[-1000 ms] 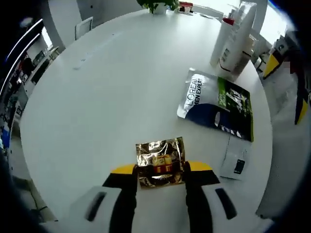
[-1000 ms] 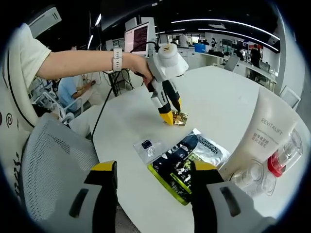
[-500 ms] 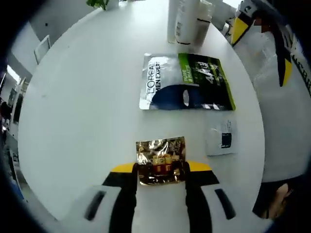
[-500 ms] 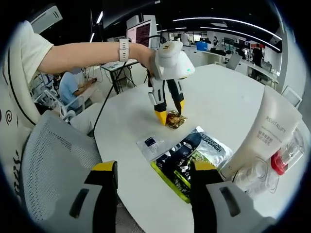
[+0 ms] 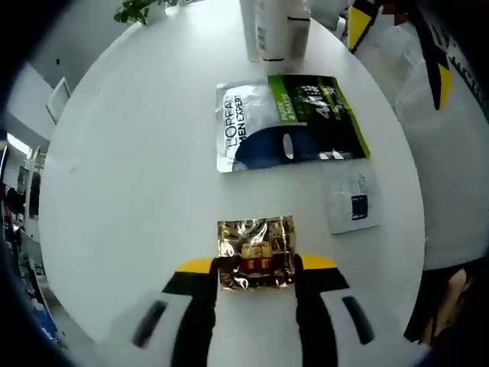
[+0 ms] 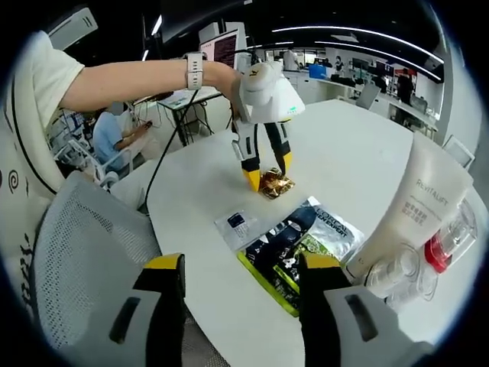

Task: Arrange the skincare products in the storage area until every visible bottle or jar stands upright without overlapping.

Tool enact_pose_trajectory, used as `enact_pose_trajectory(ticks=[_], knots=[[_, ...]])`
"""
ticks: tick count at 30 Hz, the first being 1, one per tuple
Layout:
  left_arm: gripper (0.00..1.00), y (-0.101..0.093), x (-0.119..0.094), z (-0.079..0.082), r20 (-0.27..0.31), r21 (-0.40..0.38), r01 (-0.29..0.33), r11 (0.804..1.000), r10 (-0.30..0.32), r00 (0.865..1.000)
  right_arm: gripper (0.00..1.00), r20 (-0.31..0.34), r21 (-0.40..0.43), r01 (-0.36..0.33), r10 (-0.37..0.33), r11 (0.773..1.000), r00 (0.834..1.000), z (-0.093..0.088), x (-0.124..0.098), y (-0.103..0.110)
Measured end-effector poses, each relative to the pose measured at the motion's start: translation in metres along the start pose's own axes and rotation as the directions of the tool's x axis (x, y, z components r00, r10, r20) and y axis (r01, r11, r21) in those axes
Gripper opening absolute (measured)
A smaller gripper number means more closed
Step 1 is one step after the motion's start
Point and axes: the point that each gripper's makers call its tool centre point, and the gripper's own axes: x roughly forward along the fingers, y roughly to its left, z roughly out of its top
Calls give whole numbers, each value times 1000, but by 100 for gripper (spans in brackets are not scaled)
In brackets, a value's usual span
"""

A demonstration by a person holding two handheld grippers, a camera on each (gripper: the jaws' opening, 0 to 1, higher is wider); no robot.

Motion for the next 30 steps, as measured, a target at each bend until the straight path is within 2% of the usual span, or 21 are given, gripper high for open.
enact_pose_trajectory(ticks=[5, 8, 10, 12, 13, 15, 16, 17, 19, 20, 21, 22, 23, 24, 25, 26, 27, 28, 30], knots=[[55, -1, -1, 2, 31, -37, 9, 999, -7, 999, 60, 6, -2, -3, 3, 1000, 1000, 1, 0, 2], [56, -5, -5, 8, 59, -104, 8, 995, -2, 998, 59, 9, -1, 1, -1, 1000, 1000, 1, -2, 1], [60, -5, -6, 12, 109, -171, 16, 985, 2, 994, 59, 10, 2, 3, -3, 1000, 1000, 0, -4, 1], [60, -4, -10, 13, 142, -271, 15, 963, 25, 990, 59, 10, 3, 7, -7, 1000, 1000, -1, -5, 0], [61, -3, -12, 13, 157, -354, 9, 935, 50, 986, 59, 10, 5, 8, -8, 1000, 1000, -1, -5, 0], [61, -3, -14, 11, 185, -425, -3, 905, 91, 979, 59, 10, 7, 7, -7, 1000, 1000, -2, -5, -1], [62, -4, -14, 9, 187, -480, 2, 877, 100, 977, 59, 10, 6, 6, -6, 1000, 1000, -2, -5, -1], [64, -7, -14, 5, 174, -573, 8, 819, 112, 978, 59, 10, 6, 7, -7, 1000, 1000, -2, -5, -1], [70, -9, -15, 3, 187, -629, 3, 777, 148, 971, 59, 14, 6, 4, -4, 1000, 1000, -1, -5, -1], [70, -11, -15, -2, 165, -669, -2, 744, 151, 975, 59, 14, 5, 2, -2, 1000, 1000, -1, -5, 0], [70, -12, -15, -5, 149, -694, -14, 720, 162, 976, 59, 14, 4, 1, -2, 1000, 1000, -1, -5, 0], [70, -13, -16, -6, 143, -712, -33, 702, 190, 971, 59, 14, 1, 1, -1, 1000, 1000, -1, -5, 0], [70, -14, -16, -7, 141, -719, -37, 694, 197, 970, 59, 15, 1, -2, 2, 1000, 1000, -1, -4, 0], [69, -12, -15, -10, 132, -753, -37, 657, 205, 970, 59, 15, 1, -4, 4, 1000, 1000, -1, -4, 1], [68, -12, -15, -10, 135, -771, -34, 636, 216, 967, 59, 15, -1, -5, 6, 1000, 1000, -1, -4, 1], [68, -14, -14, -6, 144, -784, -22, 620, 217, 966, 59, 16, -3, -7, 7, 1000, 1000, -1, -4, 1], [68, -17, -13, -5, 145, -791, -12, 612, 206, 968, 59, 17, -4, -11, 11, 1000, 1000, 0, -4, 2], [69, -16, -11, -6, 150, -803, 0, 596, 201, 968, 59, 18, -5, -12, 12, 1000, 1000, 0, -3, 2], [71, -17, -9, -4, 150, -808, 5, 588, 198, 969, 59, 16, -7, -15, 15, 1000, 1000, 0, -3, 3]])
